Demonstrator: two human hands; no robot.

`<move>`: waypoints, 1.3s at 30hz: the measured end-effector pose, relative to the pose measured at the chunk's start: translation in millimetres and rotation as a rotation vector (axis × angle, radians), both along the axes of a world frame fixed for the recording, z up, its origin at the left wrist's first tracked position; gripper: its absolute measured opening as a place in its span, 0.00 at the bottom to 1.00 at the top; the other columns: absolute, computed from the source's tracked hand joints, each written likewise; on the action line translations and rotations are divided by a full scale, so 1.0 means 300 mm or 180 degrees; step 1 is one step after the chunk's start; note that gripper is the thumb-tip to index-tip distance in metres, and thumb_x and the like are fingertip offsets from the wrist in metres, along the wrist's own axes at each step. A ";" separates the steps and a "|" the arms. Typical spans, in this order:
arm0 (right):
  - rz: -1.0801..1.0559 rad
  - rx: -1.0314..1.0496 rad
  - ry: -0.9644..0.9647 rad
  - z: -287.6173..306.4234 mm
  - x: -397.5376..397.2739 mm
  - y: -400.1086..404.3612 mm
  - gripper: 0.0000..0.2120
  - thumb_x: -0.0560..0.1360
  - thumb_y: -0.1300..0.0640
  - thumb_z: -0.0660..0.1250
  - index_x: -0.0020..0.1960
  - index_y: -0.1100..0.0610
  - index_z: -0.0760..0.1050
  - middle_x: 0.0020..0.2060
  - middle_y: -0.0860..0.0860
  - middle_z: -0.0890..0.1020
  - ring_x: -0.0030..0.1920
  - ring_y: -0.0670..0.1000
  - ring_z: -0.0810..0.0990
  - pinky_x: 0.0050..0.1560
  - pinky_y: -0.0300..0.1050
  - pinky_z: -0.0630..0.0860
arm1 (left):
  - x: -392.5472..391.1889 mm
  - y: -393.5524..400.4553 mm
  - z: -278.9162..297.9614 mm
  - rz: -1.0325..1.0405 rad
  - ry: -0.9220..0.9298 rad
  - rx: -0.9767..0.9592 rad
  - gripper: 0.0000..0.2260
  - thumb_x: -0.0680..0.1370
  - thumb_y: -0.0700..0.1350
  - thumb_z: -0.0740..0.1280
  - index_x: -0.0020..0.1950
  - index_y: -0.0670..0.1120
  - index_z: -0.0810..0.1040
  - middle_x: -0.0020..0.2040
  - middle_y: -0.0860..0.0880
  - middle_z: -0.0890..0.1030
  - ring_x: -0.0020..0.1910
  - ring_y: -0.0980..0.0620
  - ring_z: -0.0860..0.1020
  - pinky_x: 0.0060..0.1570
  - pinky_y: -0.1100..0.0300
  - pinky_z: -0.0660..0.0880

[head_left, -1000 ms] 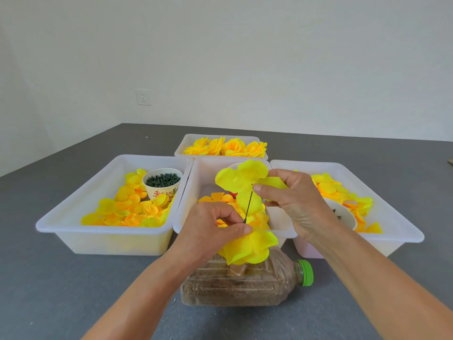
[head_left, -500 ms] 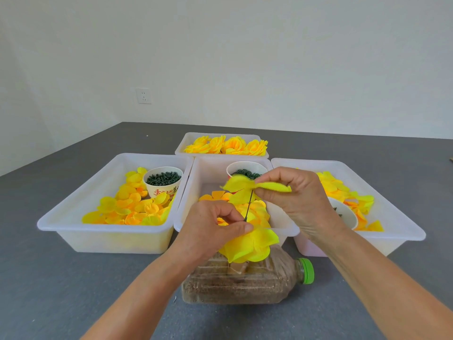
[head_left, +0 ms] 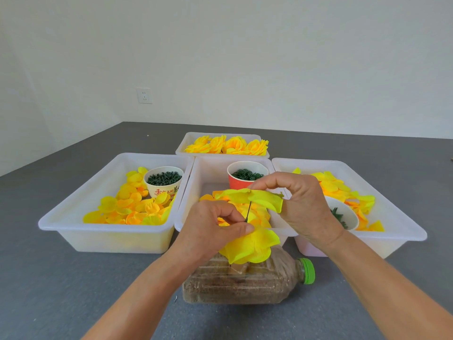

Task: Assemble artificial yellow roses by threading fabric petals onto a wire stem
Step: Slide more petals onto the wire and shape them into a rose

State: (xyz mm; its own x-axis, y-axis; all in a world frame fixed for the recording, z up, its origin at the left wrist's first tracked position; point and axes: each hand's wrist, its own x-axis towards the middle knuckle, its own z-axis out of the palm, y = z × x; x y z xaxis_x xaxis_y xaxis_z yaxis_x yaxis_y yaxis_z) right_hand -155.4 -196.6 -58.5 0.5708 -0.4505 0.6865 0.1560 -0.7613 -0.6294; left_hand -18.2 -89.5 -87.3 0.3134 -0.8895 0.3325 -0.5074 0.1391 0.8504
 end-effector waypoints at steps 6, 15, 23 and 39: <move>-0.0114 -0.0550 -0.0044 -0.001 -0.001 0.005 0.07 0.67 0.62 0.71 0.45 0.61 0.81 0.39 0.50 0.82 0.42 0.45 0.81 0.46 0.34 0.77 | 0.001 -0.001 0.002 -0.0010 0.0157 0.0062 0.05 0.68 0.42 0.76 0.34 0.45 0.82 0.38 0.45 0.82 0.42 0.47 0.79 0.44 0.49 0.75; -0.0355 -0.0795 -0.0110 -0.034 -0.001 0.007 0.09 0.68 0.57 0.72 0.45 0.61 0.81 0.41 0.50 0.84 0.44 0.52 0.82 0.45 0.51 0.79 | 0.002 -0.002 0.001 -0.0029 0.0220 0.0099 0.04 0.68 0.43 0.76 0.34 0.47 0.82 0.37 0.48 0.82 0.42 0.49 0.80 0.44 0.50 0.76; -0.0540 -0.0845 -0.0212 -0.037 0.001 0.003 0.06 0.66 0.62 0.73 0.42 0.62 0.81 0.39 0.54 0.84 0.40 0.53 0.82 0.40 0.53 0.78 | 0.006 -0.005 -0.004 0.0060 0.0077 0.0087 0.07 0.67 0.44 0.76 0.31 0.53 0.81 0.34 0.55 0.82 0.39 0.58 0.78 0.43 0.59 0.74; 0.0016 0.1639 -0.0004 0.009 0.004 0.014 0.03 0.71 0.63 0.69 0.43 0.60 0.82 0.40 0.58 0.85 0.41 0.55 0.83 0.44 0.50 0.80 | 0.002 -0.002 -0.002 0.0012 0.0088 0.0046 0.06 0.68 0.43 0.76 0.33 0.51 0.81 0.36 0.51 0.83 0.40 0.55 0.79 0.46 0.50 0.75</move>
State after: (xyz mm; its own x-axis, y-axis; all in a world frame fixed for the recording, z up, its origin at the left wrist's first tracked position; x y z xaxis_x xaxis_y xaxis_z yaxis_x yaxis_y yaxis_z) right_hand -154.1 -192.3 -55.9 0.5731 -0.7276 0.3770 0.1597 -0.3520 -0.9223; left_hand -17.5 -90.1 -87.9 0.3258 -0.8929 0.3108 -0.4842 0.1247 0.8660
